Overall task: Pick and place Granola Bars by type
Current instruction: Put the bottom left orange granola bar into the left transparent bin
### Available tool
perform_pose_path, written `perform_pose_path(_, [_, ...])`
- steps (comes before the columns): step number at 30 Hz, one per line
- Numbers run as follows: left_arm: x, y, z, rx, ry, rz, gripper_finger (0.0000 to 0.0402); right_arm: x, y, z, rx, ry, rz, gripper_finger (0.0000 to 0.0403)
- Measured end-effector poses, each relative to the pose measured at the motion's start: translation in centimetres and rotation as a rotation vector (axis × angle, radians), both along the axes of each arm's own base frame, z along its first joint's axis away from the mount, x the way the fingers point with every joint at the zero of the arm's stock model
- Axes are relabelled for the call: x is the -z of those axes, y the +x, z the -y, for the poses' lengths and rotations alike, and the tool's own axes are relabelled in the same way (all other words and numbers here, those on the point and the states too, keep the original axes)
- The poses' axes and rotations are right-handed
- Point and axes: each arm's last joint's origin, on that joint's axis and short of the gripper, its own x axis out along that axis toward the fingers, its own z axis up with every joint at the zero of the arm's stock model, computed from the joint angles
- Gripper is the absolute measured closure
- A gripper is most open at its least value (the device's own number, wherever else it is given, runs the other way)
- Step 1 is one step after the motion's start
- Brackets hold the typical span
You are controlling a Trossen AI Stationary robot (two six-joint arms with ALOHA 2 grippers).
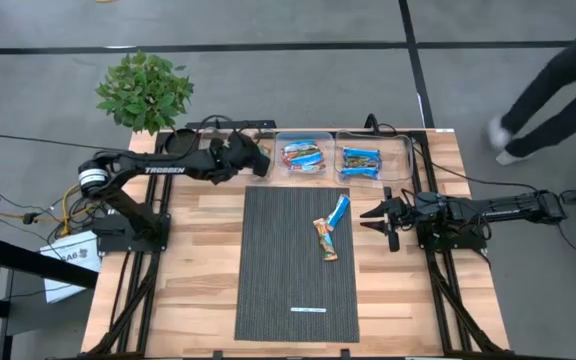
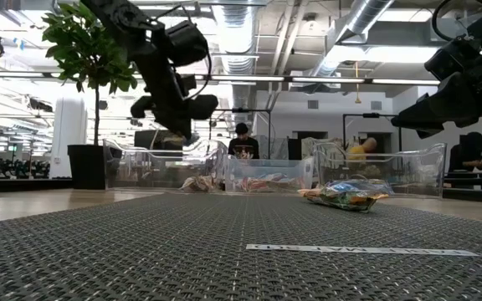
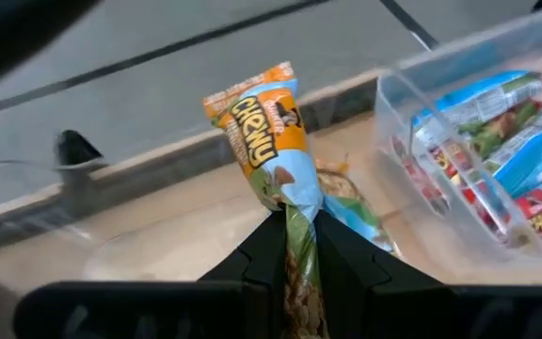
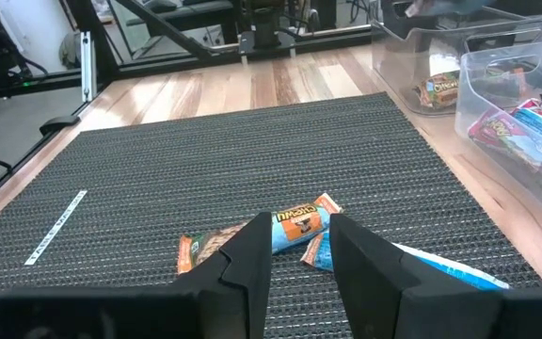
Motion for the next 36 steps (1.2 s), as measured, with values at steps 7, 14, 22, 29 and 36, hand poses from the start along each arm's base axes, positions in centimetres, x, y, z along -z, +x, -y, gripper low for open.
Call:
perform_pose_path(7, [1.6,0.4,-1.8,0.036,-0.077,0.022,0.0358,0.0,0.0,0.0,0.000,0.000,0.000,0.0301])
perform_pose_path(14, [2.1,-0.3,-2.7,0.024,-0.126,0.003,0.0358,0.0,0.0,0.0,0.000,0.000,0.000,0.0301])
perform_pose_path(22, [2.2,-0.6,-3.0,0.025,-0.158,-0.001,0.0358,0.0,0.0,0.0,0.000,0.000,0.000,0.0301])
perform_pose_path(29, [2.8,-0.9,-3.8,-0.012,-0.192,0.009,0.0358,0.0,0.0,0.0,0.000,0.000,-0.001,0.0301])
perform_pose_path(36, [4.1,-0.7,-4.5,-0.008,-0.236,0.017,0.0358,0.0,0.0,0.0,0.000,0.000,0.000,0.0301])
